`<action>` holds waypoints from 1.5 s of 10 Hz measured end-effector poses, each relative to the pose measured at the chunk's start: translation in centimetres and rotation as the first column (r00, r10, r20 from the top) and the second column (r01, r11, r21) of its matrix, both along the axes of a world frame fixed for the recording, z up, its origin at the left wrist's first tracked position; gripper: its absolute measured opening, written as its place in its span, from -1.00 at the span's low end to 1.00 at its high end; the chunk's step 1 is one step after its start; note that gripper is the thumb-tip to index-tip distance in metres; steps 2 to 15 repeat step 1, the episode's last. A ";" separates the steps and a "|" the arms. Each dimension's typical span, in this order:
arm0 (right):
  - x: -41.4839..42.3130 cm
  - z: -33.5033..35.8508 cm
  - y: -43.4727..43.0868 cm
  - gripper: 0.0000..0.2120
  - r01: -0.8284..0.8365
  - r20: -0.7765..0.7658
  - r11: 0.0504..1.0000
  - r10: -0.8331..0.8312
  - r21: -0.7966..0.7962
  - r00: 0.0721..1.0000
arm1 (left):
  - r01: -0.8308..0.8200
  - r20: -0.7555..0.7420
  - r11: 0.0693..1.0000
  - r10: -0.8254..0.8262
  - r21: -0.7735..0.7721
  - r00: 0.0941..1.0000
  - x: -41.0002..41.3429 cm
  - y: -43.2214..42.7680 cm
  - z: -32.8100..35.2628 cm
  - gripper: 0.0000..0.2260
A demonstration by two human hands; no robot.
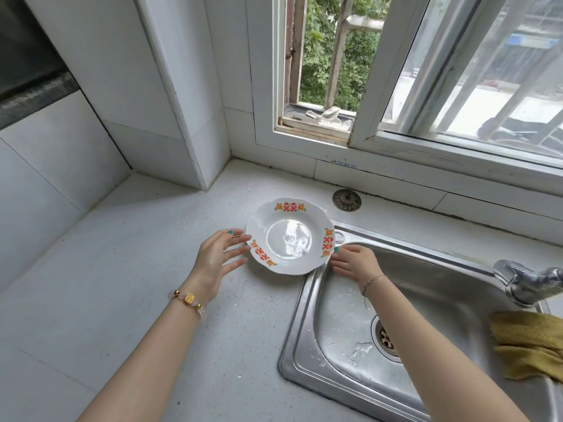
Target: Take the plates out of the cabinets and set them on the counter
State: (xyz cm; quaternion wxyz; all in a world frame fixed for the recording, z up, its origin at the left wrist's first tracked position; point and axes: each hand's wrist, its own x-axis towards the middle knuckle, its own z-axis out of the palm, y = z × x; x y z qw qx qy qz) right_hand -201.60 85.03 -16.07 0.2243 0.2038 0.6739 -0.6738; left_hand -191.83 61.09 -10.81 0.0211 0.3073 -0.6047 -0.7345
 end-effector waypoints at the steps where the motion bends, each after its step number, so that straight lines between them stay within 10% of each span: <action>1: 0.6 1.9 1.3 -0.77 0.078 -0.133 0.997 -0.078 -0.002 0.988 | 0.003 -0.078 1.000 -0.001 0.031 0.997 0.1 0.7 1.5 -0.81; 15: 0.6 1.9 1.3 -0.77 0.078 -0.133 0.997 -0.078 -0.002 0.988 | 0.003 -0.078 1.000 -0.001 0.031 0.997 0.1 0.7 1.5 -0.81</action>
